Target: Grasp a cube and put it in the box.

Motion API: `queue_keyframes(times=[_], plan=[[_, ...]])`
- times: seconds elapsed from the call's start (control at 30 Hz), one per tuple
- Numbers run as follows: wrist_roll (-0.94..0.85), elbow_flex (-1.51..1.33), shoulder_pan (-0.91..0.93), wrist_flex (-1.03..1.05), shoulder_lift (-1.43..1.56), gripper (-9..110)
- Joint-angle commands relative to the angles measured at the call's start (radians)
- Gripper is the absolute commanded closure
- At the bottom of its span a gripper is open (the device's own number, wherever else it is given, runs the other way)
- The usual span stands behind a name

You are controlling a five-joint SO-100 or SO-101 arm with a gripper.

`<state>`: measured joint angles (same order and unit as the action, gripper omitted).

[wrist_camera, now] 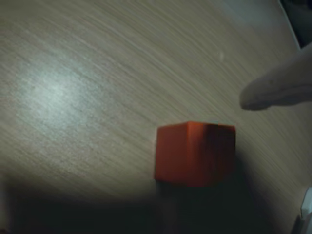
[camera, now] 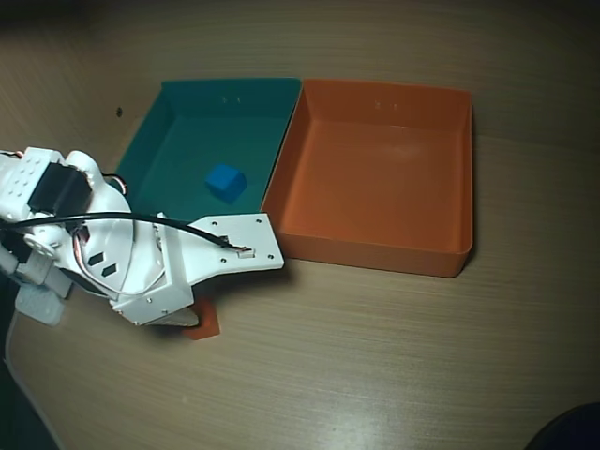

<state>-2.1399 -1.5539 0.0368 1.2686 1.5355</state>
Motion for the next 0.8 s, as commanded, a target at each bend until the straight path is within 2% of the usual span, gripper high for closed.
queue_keyframes(times=[0.0,0.77], plan=[[-0.008,0.048,0.029,-0.049,-0.011,61],[-0.006,0.034,0.06,-0.081,-0.236,61]])
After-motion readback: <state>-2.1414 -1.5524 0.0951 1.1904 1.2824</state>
